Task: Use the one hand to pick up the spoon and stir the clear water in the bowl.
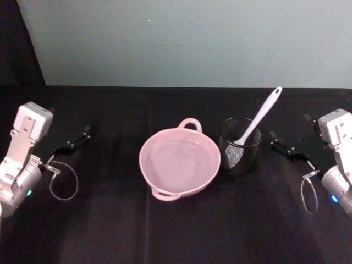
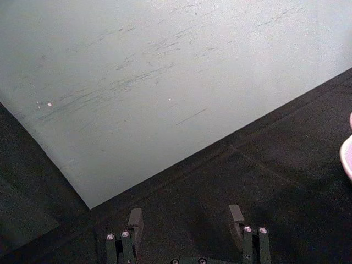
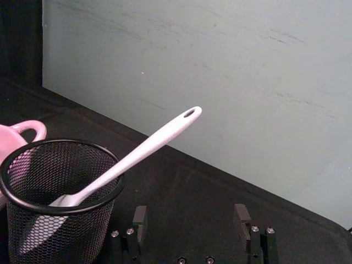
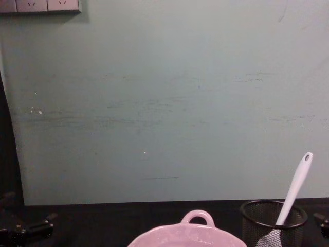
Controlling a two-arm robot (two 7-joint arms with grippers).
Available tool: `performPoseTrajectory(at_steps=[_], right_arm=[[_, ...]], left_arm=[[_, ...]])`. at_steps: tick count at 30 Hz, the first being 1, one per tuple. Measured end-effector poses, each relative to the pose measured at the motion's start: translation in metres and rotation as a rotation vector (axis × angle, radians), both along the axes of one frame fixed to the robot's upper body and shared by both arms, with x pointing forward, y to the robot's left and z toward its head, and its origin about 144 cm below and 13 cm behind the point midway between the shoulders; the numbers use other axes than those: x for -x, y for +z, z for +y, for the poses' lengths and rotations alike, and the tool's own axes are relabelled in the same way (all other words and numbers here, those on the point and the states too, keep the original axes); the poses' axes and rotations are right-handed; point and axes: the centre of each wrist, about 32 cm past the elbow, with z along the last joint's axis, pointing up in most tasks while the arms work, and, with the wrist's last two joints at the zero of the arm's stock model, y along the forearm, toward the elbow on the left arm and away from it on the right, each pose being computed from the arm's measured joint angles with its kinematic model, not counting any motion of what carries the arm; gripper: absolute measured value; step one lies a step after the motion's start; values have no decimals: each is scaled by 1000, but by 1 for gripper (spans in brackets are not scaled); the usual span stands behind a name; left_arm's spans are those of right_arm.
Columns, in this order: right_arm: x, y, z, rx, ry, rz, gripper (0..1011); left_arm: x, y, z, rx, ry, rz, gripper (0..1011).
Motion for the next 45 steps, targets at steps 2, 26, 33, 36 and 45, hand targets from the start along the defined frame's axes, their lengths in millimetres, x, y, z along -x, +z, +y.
performPoseTrajectory(at_steps=[2, 26, 33, 36, 45], right_arm=[[0, 0, 0, 0, 0, 0, 1004], [0, 0, 0, 0, 0, 0, 1004], [3, 9, -4, -8, 5, -4, 1004], [5, 13, -10, -101, 17, 9, 1004], [10, 20, -25, -480, 107, 93, 1004]], left_arm=[[0, 0, 0, 0, 0, 0, 1011], [0, 0, 0, 0, 0, 0, 1011], [0, 0, 0, 0, 0, 0, 1011], [0, 0, 0, 0, 0, 0, 1011], [0, 0, 0, 0, 0, 0, 1011]])
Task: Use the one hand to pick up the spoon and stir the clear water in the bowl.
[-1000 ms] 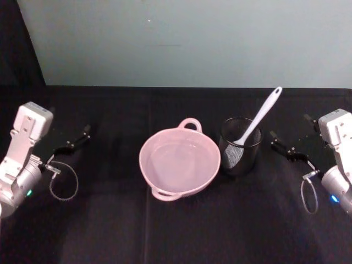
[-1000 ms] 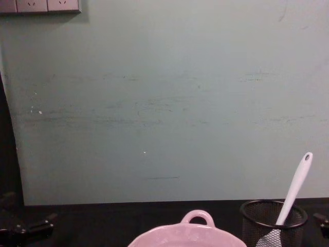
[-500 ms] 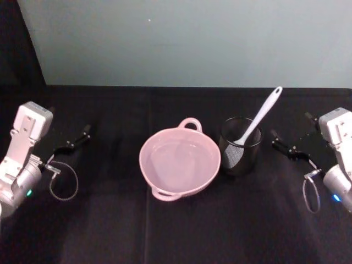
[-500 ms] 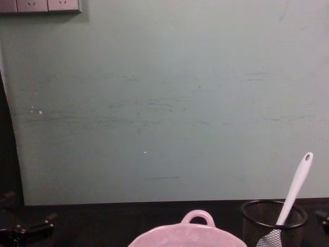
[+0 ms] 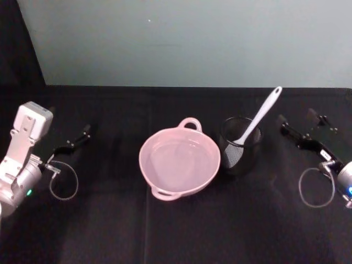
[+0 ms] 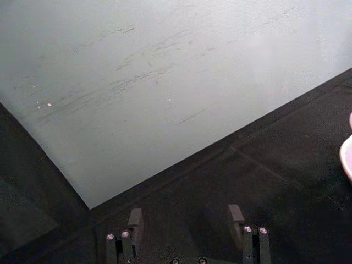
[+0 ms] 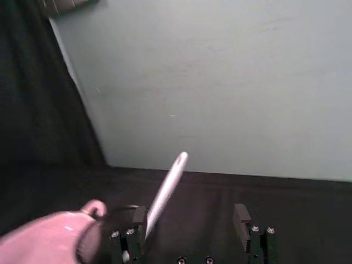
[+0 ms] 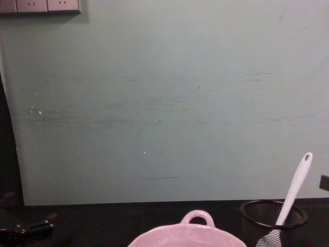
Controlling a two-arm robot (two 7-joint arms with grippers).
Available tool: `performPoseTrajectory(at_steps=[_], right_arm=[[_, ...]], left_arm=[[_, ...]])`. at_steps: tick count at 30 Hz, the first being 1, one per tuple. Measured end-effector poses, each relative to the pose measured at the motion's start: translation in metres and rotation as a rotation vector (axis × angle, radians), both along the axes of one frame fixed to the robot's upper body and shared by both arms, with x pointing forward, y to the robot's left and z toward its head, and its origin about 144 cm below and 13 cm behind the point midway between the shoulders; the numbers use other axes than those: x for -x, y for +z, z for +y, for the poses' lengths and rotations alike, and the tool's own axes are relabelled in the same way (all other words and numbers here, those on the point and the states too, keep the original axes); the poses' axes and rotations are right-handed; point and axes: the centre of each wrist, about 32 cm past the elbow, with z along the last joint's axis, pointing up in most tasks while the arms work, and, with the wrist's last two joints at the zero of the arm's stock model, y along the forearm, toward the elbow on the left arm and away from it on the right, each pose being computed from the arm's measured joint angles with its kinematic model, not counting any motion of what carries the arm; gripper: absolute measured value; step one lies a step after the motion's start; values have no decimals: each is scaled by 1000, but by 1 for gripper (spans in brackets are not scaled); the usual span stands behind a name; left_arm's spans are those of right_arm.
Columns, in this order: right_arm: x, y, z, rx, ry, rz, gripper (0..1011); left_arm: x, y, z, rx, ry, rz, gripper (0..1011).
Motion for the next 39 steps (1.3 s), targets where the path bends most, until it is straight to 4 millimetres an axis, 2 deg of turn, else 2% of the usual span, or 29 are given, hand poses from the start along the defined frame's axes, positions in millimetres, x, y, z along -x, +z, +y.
performPoseTrajectory(at_steps=[5, 15, 23, 29, 31, 37, 39], right_arm=[[-8, -3, 2, -145, 53, 43, 1004], [-40, -14, 19, -422, 91, 100, 1004], [-54, -15, 27, -515, 103, 131, 997], [-57, -15, 28, -534, 101, 139, 888], [-58, -14, 27, -540, 104, 142, 797], [-59, -12, 26, -554, 105, 157, 654], [-59, -12, 26, -562, 105, 163, 568]], left_arm=[[0, 0, 0, 0, 0, 0, 1011], [0, 0, 0, 0, 0, 0, 1011], [0, 0, 0, 0, 0, 0, 1011], [0, 0, 0, 0, 0, 0, 1011], [0, 0, 0, 0, 0, 0, 1011], [0, 0, 0, 0, 0, 0, 1011], [0, 0, 0, 0, 0, 0, 1011]])
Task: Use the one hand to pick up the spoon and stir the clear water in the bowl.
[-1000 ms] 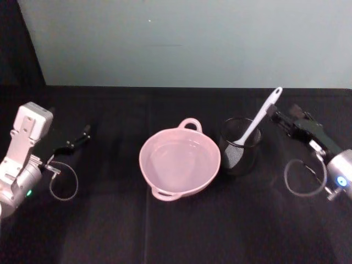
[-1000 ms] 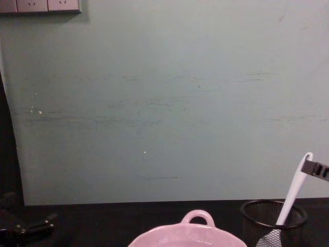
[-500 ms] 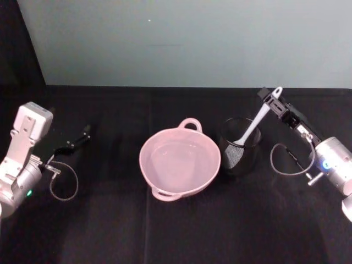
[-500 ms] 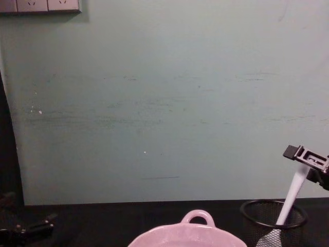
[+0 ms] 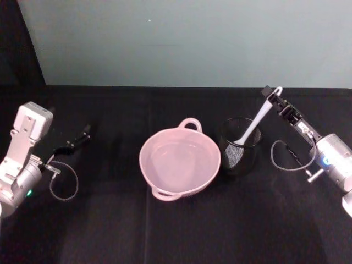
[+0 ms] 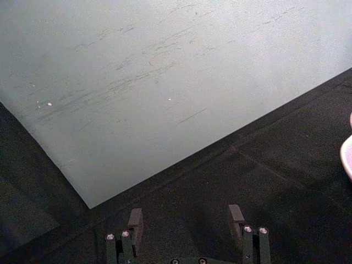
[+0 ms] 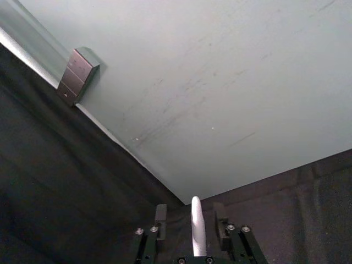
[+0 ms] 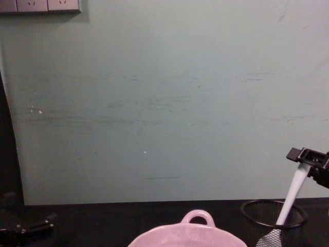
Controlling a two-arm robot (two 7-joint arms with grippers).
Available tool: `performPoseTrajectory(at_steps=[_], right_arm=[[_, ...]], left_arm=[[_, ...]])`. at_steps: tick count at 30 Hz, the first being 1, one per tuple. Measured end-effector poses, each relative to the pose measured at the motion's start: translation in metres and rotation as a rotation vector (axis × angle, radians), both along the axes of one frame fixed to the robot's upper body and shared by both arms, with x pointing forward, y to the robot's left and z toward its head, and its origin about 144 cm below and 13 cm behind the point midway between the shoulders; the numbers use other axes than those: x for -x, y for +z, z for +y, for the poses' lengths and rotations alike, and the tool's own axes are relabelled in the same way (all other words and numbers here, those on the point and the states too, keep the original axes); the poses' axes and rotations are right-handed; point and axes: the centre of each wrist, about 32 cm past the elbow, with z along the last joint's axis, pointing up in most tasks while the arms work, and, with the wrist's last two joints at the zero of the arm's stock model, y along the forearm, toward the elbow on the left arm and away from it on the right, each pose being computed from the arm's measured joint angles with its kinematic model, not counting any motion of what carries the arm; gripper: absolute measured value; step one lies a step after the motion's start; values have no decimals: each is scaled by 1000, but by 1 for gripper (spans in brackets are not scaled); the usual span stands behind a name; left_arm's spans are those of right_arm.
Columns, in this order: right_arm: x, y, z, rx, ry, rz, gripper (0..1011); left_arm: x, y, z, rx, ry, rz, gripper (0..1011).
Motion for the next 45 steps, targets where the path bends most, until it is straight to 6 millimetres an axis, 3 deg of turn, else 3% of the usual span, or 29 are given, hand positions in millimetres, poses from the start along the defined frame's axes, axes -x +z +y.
performPoseTrajectory(at_steps=[15, 21, 29, 40, 45], right_arm=[[4, 8, 0, 30, -1, -10, 118], [10, 21, 3, 96, 1, -64, 116], [15, 52, 9, 269, 33, -187, 116], [19, 115, 15, 495, 138, -348, 116], [17, 132, 17, 539, 163, -375, 116]], left_arm=[[0, 0, 0, 0, 0, 0, 1011], [0, 0, 0, 0, 0, 0, 1011], [0, 0, 0, 0, 0, 0, 1011], [0, 0, 0, 0, 0, 0, 1011], [0, 0, 0, 0, 0, 0, 1011]])
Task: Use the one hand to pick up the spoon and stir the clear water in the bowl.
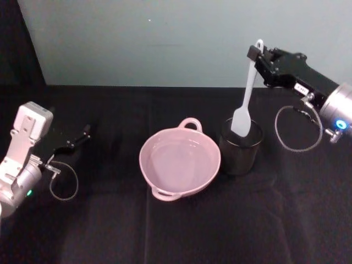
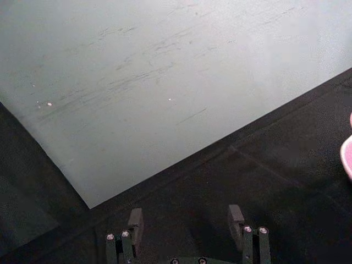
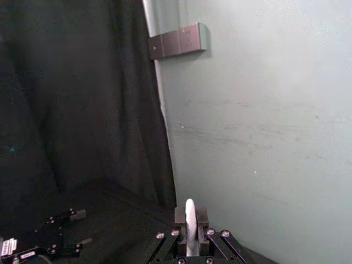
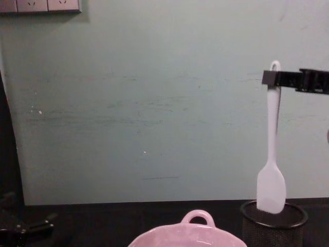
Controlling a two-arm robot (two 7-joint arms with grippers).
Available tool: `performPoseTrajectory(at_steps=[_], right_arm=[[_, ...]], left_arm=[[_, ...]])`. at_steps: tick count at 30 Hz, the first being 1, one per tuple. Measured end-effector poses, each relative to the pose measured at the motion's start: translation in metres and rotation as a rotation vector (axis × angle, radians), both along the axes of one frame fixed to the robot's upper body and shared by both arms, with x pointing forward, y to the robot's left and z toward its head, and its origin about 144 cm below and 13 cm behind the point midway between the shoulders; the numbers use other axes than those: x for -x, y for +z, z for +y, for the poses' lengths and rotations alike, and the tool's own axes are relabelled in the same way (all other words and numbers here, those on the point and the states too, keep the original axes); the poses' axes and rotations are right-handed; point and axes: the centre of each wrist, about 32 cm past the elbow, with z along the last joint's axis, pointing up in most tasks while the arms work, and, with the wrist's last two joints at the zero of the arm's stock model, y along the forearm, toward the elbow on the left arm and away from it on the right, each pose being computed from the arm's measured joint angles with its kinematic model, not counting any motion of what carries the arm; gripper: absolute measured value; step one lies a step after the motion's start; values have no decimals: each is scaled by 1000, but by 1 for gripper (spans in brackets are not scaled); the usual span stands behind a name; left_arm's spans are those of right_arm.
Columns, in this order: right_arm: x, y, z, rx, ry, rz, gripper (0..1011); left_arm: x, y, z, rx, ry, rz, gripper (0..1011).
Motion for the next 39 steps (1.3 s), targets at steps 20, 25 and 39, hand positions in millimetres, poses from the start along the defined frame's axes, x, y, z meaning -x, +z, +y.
performPoseTrajectory(at_steps=[20, 25, 39], right_arm=[[-2, 9, 0, 13, 3, -8, 116], [-2, 9, 0, 13, 3, -8, 116], [-7, 3, 20, -37, 66, -17, 116]], left_arm=[[0, 0, 0, 0, 0, 0, 1011], [0, 0, 0, 0, 0, 0, 1011], [0, 0, 0, 0, 0, 0, 1011]])
